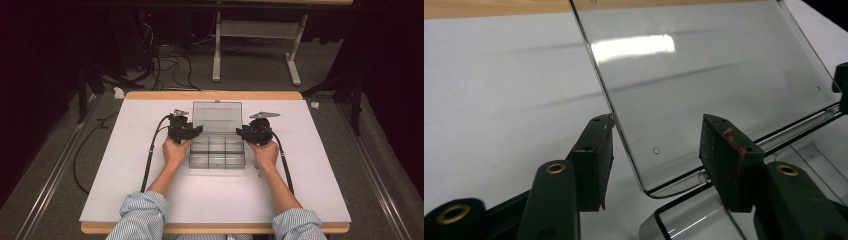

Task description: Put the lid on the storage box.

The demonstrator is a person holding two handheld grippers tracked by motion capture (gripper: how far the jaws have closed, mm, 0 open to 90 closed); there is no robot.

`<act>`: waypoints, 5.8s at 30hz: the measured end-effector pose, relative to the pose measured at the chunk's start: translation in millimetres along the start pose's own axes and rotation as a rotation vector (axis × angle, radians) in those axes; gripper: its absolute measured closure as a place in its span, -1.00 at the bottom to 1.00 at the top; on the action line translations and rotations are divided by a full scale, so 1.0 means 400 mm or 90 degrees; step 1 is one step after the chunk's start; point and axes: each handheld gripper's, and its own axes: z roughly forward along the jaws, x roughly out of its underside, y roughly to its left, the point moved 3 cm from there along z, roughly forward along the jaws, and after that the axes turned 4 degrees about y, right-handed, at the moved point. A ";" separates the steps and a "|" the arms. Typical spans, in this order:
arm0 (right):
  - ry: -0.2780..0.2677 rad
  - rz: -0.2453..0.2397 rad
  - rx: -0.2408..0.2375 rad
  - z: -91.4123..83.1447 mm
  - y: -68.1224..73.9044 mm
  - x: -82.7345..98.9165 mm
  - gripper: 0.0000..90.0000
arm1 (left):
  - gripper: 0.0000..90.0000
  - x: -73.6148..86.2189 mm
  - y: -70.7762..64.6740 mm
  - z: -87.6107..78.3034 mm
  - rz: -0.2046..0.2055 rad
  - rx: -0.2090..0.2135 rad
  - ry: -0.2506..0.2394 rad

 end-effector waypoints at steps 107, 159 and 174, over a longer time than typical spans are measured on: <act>0.034 -0.026 0.009 -0.273 0.032 0.296 0.43 | -0.09 0.284 -0.004 -0.206 0.090 -0.101 0.047; 0.078 -0.088 0.021 -0.216 0.067 0.311 0.72 | -0.11 0.286 -0.003 -0.206 0.087 -0.097 0.045; 0.065 -0.086 0.024 -0.230 0.060 0.308 0.75 | -0.14 0.286 -0.003 -0.206 0.088 -0.094 0.046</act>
